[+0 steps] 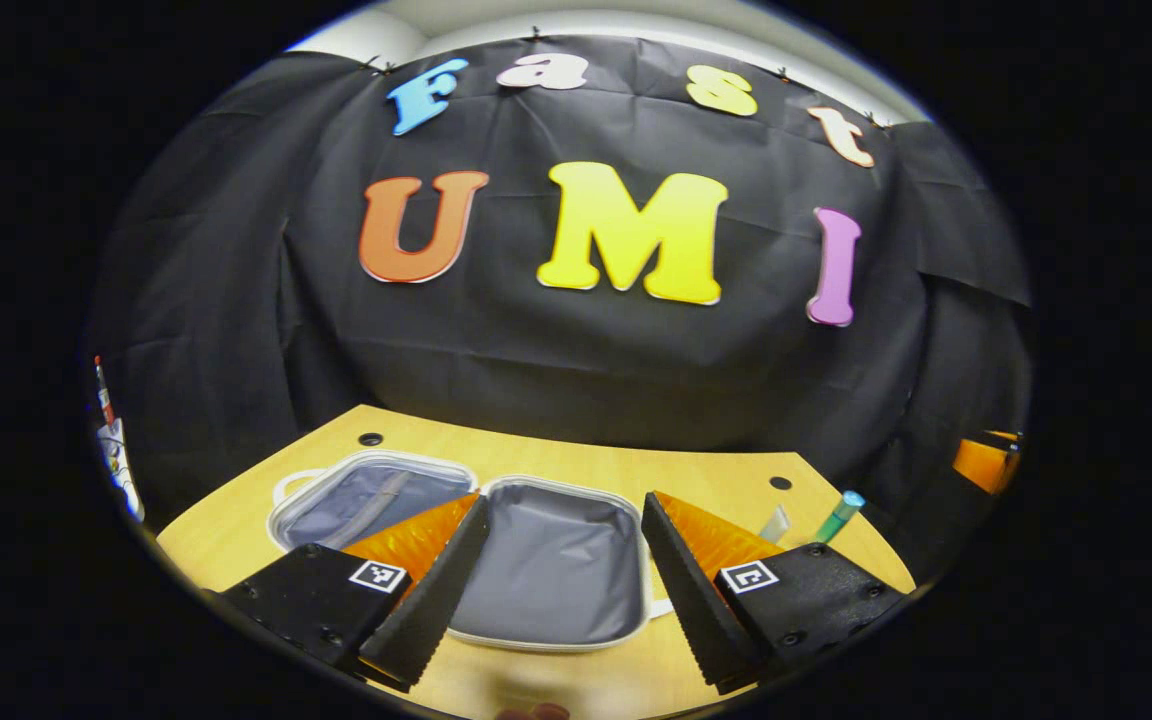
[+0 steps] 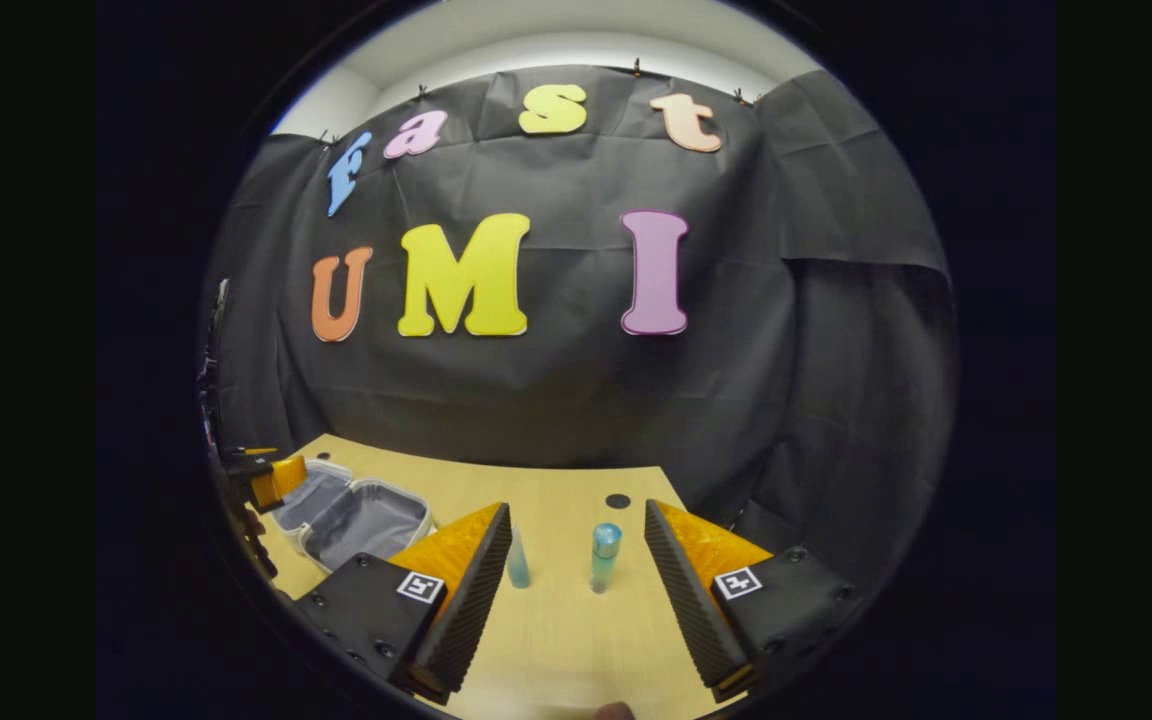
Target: First open the suitcase, pack the skin care products into it, and then close the suitcase.
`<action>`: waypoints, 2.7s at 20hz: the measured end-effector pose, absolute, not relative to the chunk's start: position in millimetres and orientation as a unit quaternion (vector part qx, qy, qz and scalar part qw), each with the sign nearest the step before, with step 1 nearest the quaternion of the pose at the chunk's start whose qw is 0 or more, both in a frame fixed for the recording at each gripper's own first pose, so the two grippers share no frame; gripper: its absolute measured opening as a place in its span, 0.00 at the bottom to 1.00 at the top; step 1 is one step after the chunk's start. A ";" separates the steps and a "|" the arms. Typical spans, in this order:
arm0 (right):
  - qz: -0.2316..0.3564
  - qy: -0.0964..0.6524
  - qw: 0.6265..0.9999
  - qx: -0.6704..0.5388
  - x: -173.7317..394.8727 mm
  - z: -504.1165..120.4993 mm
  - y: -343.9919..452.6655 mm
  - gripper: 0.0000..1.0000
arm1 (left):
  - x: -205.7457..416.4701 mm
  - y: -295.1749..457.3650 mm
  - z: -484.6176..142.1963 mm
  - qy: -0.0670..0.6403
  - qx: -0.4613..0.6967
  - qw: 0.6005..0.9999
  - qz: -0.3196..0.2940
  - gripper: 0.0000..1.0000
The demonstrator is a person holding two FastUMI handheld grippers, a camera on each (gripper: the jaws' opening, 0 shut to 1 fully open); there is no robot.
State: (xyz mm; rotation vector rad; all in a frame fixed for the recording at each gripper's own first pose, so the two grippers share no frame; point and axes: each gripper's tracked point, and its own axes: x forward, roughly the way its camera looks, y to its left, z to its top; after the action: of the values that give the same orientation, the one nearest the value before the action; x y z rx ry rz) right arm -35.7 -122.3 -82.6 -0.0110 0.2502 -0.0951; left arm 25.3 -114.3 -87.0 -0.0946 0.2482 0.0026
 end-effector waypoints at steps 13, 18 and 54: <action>-0.107 0.189 0.976 -0.021 -67.7 -118.4 -221.1 0.77 | 88.9 -321.8 -215.1 0.230 0.014 0.952 -0.201 0.98; -0.147 0.218 0.965 -0.016 -87.8 -133.9 -257.8 0.80 | 117.5 -338.9 -262.8 0.275 -0.008 0.942 -0.193 0.98; 0.029 0.296 0.953 0.063 104.8 -315.6 -160.6 0.77 | 38.5 -157.9 -160.2 0.302 -0.014 0.953 -0.032 0.39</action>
State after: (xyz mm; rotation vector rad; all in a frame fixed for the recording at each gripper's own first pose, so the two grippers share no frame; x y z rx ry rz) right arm 104.8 -160.6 -315.6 0.1278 0.6024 0.0590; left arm 38.5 -157.9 -160.2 -0.0286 0.6145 -0.0646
